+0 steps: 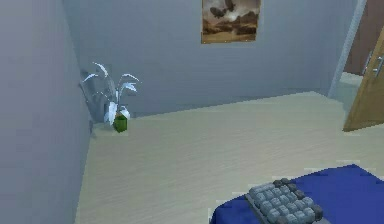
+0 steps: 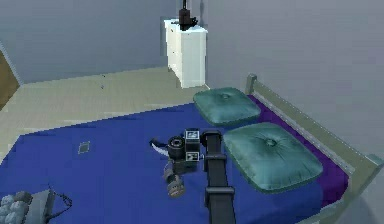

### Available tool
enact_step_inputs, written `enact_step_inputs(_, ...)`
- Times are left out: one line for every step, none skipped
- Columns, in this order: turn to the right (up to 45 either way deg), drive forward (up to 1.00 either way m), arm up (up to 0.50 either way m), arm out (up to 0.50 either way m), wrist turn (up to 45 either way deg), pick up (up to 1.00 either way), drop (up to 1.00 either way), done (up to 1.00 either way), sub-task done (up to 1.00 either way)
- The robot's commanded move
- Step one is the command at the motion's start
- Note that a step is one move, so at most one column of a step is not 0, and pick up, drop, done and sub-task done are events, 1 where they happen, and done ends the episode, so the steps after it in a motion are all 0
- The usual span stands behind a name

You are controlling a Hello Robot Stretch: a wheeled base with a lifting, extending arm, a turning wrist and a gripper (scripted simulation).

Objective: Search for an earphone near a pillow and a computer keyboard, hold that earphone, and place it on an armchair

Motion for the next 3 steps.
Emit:
enact_step_inputs(0.0,0.0,-0.3,0.0,0.0,0.0,0.0,0.0,0.0)
enact_step_inputs(0.0,0.0,0.0,0.0,0.0,1.0,0.0,0.0,0.0)
enact_step_inputs(0.0,0.0,0.1,0.0,0.0,0.0,0.0,0.0,0.0)
